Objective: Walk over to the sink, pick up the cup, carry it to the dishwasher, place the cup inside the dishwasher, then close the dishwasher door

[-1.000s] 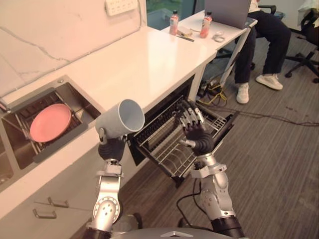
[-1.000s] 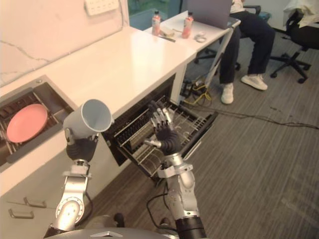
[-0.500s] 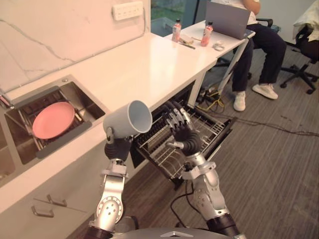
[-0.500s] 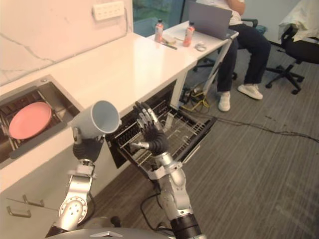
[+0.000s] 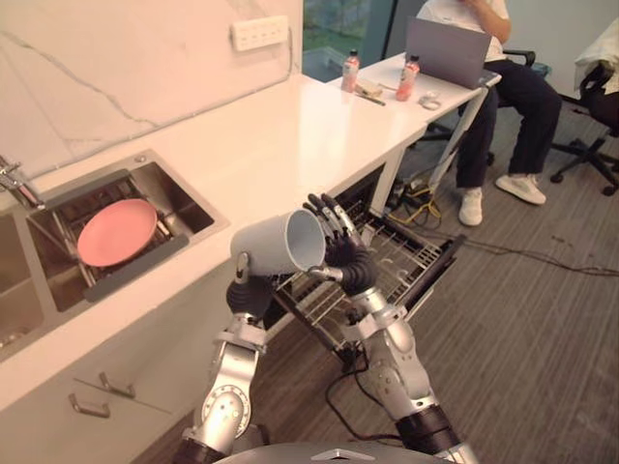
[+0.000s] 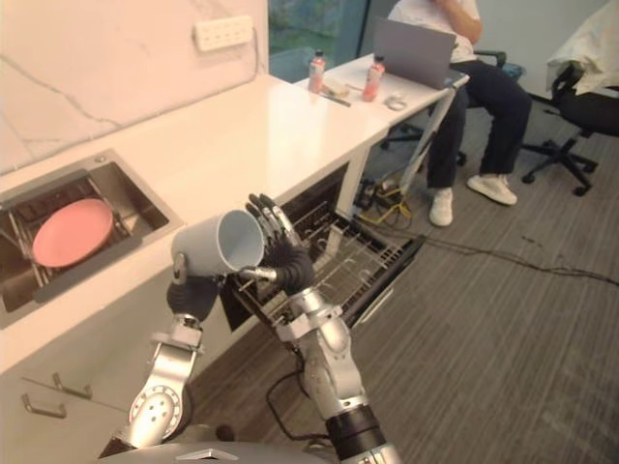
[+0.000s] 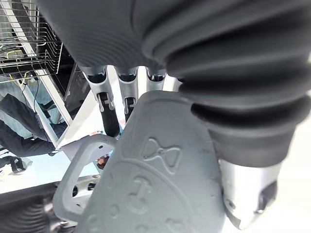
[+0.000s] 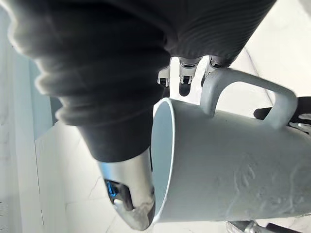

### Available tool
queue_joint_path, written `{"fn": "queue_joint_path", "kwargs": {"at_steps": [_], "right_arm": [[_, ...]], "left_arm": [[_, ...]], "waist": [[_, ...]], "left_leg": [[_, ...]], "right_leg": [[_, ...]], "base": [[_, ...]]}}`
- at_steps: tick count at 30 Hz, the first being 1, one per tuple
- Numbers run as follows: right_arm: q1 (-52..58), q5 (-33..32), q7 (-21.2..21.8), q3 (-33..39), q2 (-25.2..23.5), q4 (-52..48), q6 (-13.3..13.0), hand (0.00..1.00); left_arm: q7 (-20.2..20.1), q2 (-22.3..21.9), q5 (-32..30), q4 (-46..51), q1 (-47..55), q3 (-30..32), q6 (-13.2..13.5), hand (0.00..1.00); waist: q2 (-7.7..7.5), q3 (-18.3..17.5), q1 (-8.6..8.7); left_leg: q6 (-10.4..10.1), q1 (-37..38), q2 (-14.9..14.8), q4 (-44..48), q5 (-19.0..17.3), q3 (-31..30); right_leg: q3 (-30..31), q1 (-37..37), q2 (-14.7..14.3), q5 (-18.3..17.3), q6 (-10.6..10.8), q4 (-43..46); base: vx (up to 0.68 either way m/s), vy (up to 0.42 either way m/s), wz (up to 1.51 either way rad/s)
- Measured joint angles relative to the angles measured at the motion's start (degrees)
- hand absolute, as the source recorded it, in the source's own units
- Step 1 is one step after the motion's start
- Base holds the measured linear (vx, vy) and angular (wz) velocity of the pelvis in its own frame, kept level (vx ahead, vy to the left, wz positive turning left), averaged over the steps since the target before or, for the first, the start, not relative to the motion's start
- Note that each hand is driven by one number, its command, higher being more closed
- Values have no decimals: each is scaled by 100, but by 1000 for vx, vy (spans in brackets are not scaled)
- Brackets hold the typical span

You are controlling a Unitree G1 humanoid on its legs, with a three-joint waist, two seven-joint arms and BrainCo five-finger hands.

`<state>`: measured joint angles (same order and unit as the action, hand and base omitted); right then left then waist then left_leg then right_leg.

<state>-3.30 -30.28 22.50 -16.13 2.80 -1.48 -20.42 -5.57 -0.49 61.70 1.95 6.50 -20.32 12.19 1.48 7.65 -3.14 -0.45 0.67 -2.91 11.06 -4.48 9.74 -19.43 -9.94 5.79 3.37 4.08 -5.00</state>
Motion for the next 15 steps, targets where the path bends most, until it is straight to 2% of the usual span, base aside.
{"fn": "queue_joint_path", "kwargs": {"at_steps": [4, 15], "right_arm": [[-6, 149, -43, -86, 9, 10, 96, 0], [-16, 378, -142, -184, 16, 11, 143, 0]], "left_arm": [[33, 5, -2, -1, -17, -1, 30, 100], [155, 52, -2, -2, -25, -36, 32, 100]], "waist": [[1, -5, -2], [-31, -129, -9]], "left_leg": [[-5, 0, 0, -11, 12, -11], [-7, 2, 1, -8, 20, -12]], "right_leg": [[-3, 0, -3, 3, -6, 0], [0, -1, -3, 24, 1, 0]], "base": [[-8, 0, 1], [0, 0, 0]]}}
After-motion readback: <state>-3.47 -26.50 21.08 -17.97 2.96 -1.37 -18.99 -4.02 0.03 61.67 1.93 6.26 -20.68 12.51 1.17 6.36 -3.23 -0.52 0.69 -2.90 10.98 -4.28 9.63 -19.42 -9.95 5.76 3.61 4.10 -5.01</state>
